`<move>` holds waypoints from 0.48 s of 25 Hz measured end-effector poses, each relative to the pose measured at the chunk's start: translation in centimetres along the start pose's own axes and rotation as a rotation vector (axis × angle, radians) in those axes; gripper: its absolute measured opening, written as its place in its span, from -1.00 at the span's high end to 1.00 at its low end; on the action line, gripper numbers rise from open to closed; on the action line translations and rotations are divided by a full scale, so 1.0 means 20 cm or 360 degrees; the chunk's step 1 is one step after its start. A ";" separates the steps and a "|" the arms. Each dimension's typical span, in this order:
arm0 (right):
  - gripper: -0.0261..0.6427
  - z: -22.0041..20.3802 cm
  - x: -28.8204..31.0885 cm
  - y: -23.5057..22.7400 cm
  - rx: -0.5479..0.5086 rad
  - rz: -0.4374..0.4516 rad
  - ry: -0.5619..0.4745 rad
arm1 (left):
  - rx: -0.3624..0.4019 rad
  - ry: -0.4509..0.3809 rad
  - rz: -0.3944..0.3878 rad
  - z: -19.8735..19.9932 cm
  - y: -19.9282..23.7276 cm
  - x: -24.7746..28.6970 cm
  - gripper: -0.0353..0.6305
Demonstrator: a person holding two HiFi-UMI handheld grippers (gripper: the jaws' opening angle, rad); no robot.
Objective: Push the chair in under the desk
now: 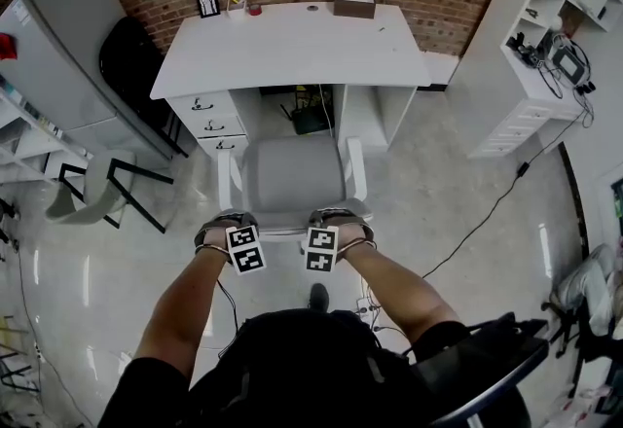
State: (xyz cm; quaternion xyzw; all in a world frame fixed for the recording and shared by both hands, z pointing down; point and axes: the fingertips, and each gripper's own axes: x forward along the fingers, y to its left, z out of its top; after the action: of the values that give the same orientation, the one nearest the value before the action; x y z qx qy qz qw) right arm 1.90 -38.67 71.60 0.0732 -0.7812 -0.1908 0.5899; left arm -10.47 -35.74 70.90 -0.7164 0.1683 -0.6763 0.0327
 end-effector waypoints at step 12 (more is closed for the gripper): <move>0.74 0.02 0.09 -0.19 0.0041 -0.0003 0.0003 | 0.0051 -0.0033 0.0000 -0.03 0.20 0.09 0.69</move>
State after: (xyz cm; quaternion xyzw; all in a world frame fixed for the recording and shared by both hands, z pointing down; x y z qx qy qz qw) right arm 0.68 -42.64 71.66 0.0817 -0.7829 -0.1811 0.5896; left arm -11.79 -39.92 71.65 -0.7226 0.1572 -0.6716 0.0458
